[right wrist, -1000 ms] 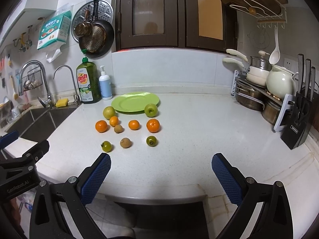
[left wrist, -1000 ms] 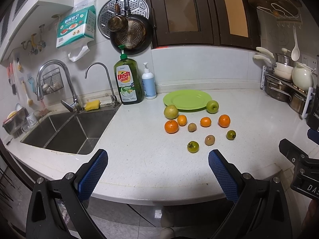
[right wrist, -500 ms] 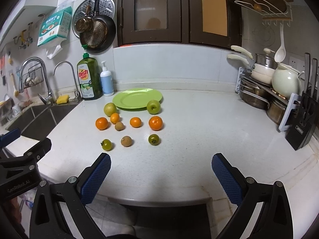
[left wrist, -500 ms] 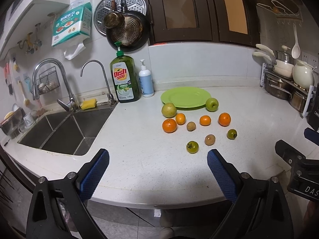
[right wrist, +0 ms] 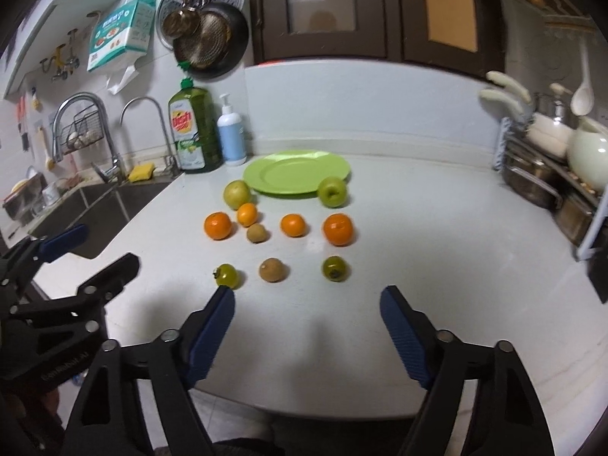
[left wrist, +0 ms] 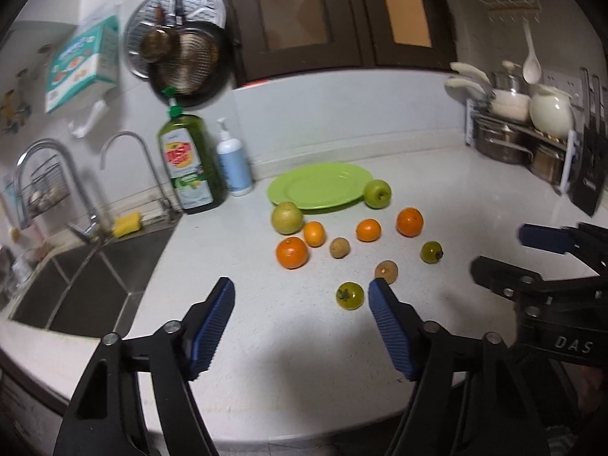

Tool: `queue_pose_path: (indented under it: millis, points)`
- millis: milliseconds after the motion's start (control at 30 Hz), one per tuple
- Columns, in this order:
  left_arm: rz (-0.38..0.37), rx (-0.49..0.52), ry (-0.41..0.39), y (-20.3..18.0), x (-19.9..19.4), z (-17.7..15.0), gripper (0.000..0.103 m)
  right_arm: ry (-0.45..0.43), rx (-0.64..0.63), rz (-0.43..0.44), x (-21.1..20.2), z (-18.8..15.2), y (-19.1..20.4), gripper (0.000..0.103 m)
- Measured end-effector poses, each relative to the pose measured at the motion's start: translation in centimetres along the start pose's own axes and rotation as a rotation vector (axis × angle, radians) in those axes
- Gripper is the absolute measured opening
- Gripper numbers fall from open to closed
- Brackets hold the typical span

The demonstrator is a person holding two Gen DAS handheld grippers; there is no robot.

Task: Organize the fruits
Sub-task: 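Grasp a small green fruit with the left tool while the right tool grasps a brown kiwi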

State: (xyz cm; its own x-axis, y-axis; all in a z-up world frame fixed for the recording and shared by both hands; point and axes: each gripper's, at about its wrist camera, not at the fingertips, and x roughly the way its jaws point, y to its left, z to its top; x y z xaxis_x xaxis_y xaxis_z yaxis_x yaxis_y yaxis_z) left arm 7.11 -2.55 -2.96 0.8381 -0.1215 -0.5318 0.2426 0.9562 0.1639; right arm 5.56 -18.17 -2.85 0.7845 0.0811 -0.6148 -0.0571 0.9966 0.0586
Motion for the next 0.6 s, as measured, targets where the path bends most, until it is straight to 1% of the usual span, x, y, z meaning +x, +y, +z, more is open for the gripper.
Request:
queue_pose_path:
  millis: [133,200,233,300,400,500,600]
  points:
    - [-0.068,0.051,0.030,0.0,2.4,0.1,0.059,0.045,0.001,0.048,2.6,0.4,0.5,0.065]
    - [-0.099,0.073,0.039,-0.1,3.4,0.1,0.056,0.075,-0.001,0.069,4.0,0.5,0.8,0.059]
    - [-0.109,0.085,0.043,-0.1,3.9,0.2,0.055,0.094,-0.004,0.079,4.7,0.4,0.9,0.058]
    - [-0.128,0.104,0.053,-0.2,4.7,0.1,0.055,0.130,-0.019,0.087,6.0,0.4,1.2,0.053]
    - [-0.161,0.120,0.074,-0.3,5.9,-0.1,0.053,0.165,-0.040,0.102,7.7,0.3,1.7,0.049]
    - [-0.193,0.136,0.095,-0.4,7.0,-0.5,0.049,0.185,-0.054,0.106,9.0,0.4,2.0,0.048]
    - [-0.215,0.154,0.106,-0.5,7.8,-0.9,0.048,0.201,-0.071,0.108,9.9,0.4,2.2,0.046]
